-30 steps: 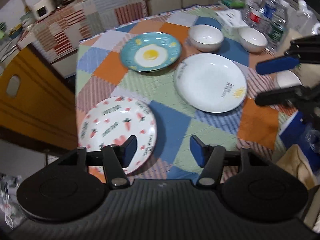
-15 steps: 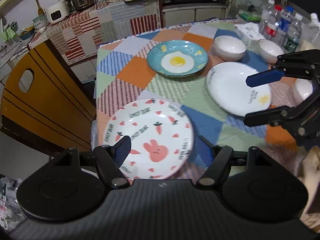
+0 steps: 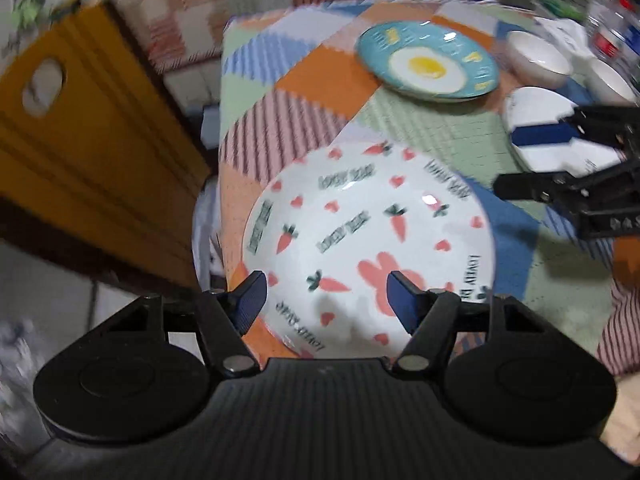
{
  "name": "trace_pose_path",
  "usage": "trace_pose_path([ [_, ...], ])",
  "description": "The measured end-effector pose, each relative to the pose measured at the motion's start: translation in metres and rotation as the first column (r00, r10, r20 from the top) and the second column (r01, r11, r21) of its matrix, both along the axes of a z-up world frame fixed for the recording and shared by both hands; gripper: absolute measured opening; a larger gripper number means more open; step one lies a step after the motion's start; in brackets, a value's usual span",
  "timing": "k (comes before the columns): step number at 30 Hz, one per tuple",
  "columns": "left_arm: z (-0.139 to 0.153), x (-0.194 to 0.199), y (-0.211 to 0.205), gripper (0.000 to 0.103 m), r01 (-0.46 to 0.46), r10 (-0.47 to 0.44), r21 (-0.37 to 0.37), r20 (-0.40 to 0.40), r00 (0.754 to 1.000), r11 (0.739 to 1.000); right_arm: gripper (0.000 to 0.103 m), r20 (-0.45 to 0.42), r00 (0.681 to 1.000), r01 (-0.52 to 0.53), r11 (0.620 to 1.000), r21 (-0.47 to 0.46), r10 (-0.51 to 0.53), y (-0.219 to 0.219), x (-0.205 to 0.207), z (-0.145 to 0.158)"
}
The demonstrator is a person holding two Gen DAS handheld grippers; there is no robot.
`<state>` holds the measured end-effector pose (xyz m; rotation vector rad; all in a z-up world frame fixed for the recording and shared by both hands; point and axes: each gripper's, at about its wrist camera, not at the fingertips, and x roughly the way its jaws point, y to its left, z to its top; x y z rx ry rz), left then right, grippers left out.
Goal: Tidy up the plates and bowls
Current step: 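Move both grippers to the pink-bunny plate and grip its rim, then carry the pink-bunny plate over the white plate and lower it on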
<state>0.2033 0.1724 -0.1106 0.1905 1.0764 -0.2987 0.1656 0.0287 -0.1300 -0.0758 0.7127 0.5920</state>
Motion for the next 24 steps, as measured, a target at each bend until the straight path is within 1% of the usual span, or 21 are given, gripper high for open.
trace_pose_path([
  [1,-0.007,0.003,0.005,0.057,-0.013,0.013,-0.012,-0.033,0.999,1.0,0.069,-0.025,1.0,0.004,1.0,0.016,-0.004,0.001,0.004,-0.004],
  [2,-0.013,0.004,0.008,0.056,-0.017,0.016,-0.011,-0.061,0.998,1.0,0.069,-0.054,0.999,0.01,0.999,0.031,-0.008,0.001,0.007,-0.009],
  [4,-0.02,0.004,0.012,0.056,-0.015,0.015,-0.002,-0.085,0.996,1.0,0.069,-0.108,0.994,0.03,0.998,0.046,-0.025,0.003,0.013,-0.018],
  [6,-0.027,0.005,0.016,0.055,-0.014,0.015,0.011,-0.084,0.996,1.0,0.069,-0.148,0.986,0.083,0.996,0.04,-0.077,0.006,0.017,-0.028],
  [9,-0.034,0.009,0.025,0.045,-0.066,0.067,0.017,-0.076,0.995,0.998,0.064,-0.205,0.974,0.117,0.99,0.08,-0.098,0.005,0.024,-0.04],
  [10,-0.036,0.01,0.029,0.039,-0.088,0.089,0.011,-0.074,0.993,0.996,0.063,-0.22,0.97,0.123,0.988,0.098,-0.099,0.004,0.024,-0.042],
  [11,-0.039,0.012,0.033,0.037,-0.113,0.112,0.002,-0.08,0.99,0.994,0.063,-0.239,0.966,0.129,0.984,0.122,-0.097,0.004,0.025,-0.043],
  [12,-0.042,0.013,0.036,0.037,-0.126,0.125,-0.011,-0.094,0.988,0.992,0.063,-0.263,0.96,0.138,0.98,0.147,-0.095,0.003,0.027,-0.046],
  [14,-0.046,0.015,0.04,0.034,-0.141,0.136,-0.032,-0.11,0.985,0.99,0.058,-0.317,0.945,0.152,0.969,0.195,-0.084,0.004,0.03,-0.05],
  [16,-0.049,0.014,0.042,0.031,-0.145,0.139,-0.056,-0.104,0.985,0.988,0.048,-0.334,0.939,0.156,0.966,0.205,-0.081,0.006,0.031,-0.053],
  [17,-0.049,0.014,0.041,0.028,-0.146,0.139,-0.063,-0.104,0.985,0.987,0.046,-0.336,0.939,0.154,0.967,0.204,-0.079,0.007,0.031,-0.054],
  [19,-0.049,0.015,0.043,0.025,-0.151,0.141,-0.082,-0.111,0.984,0.985,0.043,-0.34,0.937,0.159,0.965,0.207,-0.082,0.007,0.032,-0.056],
  [24,-0.054,0.02,0.049,0.025,-0.178,0.161,-0.132,-0.126,0.979,0.975,0.035,-0.401,0.91,0.213,0.947,0.241,-0.102,0.003,0.038,-0.063],
])
